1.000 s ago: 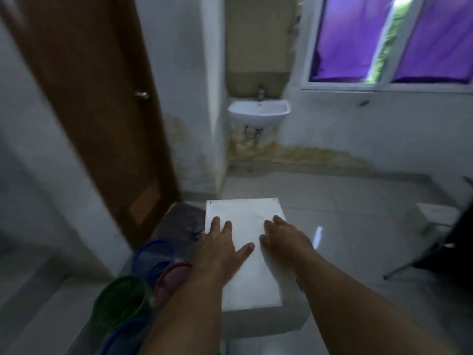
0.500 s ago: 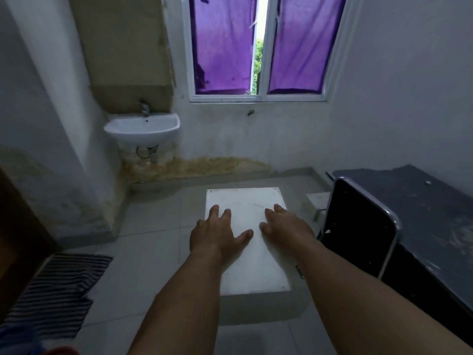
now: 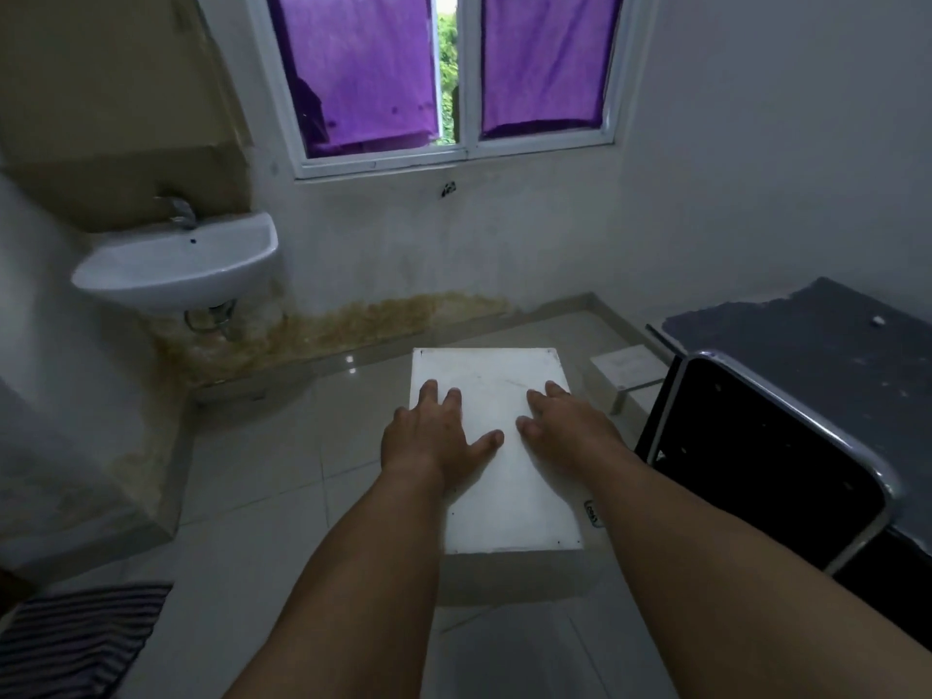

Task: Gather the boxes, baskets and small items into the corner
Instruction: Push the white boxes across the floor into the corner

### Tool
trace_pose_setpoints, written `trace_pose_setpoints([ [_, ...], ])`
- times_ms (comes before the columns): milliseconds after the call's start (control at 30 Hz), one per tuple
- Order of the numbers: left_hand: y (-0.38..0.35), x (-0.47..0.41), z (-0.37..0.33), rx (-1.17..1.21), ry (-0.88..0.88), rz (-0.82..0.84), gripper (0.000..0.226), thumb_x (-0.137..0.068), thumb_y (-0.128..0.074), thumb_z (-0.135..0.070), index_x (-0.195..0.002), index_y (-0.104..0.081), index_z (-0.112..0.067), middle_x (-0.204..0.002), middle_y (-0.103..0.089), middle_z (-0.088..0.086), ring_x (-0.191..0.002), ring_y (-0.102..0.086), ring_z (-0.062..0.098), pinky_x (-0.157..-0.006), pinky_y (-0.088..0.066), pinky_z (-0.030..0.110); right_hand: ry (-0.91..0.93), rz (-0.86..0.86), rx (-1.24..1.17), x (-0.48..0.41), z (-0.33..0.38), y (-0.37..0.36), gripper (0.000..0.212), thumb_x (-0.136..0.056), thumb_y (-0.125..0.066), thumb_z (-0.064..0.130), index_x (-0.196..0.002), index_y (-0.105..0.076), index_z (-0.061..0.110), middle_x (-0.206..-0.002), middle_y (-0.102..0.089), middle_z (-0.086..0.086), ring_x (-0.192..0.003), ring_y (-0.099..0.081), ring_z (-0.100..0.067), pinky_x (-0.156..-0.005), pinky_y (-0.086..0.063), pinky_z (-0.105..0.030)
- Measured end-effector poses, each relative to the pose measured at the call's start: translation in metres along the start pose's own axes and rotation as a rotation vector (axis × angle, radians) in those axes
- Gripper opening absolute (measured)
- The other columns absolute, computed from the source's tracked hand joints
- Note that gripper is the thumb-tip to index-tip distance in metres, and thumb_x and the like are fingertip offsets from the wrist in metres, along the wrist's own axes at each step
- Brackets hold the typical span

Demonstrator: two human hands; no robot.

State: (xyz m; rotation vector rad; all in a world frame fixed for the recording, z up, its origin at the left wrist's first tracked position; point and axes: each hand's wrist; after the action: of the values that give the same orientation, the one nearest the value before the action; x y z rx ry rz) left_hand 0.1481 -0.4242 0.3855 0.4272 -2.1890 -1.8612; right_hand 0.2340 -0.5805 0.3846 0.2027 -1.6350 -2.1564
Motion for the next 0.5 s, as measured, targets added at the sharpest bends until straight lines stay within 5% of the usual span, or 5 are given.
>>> trace_pose_setpoints([
  [500,-0.048,-0.29,-0.083,-0.055,-0.165,0.155,0.088,-0.08,-0.038,-0.081,-0.15,-0.026,-0.029,-0.161,-0.017,-0.001,-0.136,-0.038,0.035,-0.102,-0.041,0.046,-0.196,0.007,-0.112,-0.248,-0.103,0.014,0.058,-0.098,-0.031,0.049,-0.152,-0.028,0.027,-0.163,-0.016,0.002,-0.146,-0.024,-0.023,-0.112,-0.03,-0.044],
])
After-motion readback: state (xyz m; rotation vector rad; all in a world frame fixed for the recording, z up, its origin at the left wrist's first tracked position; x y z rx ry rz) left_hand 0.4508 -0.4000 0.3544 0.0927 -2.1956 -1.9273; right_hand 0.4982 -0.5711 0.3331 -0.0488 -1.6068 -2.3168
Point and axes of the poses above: each hand's wrist, its own x-axis away from the middle knuckle, its own y-axis out of the back of the hand, z = x × y
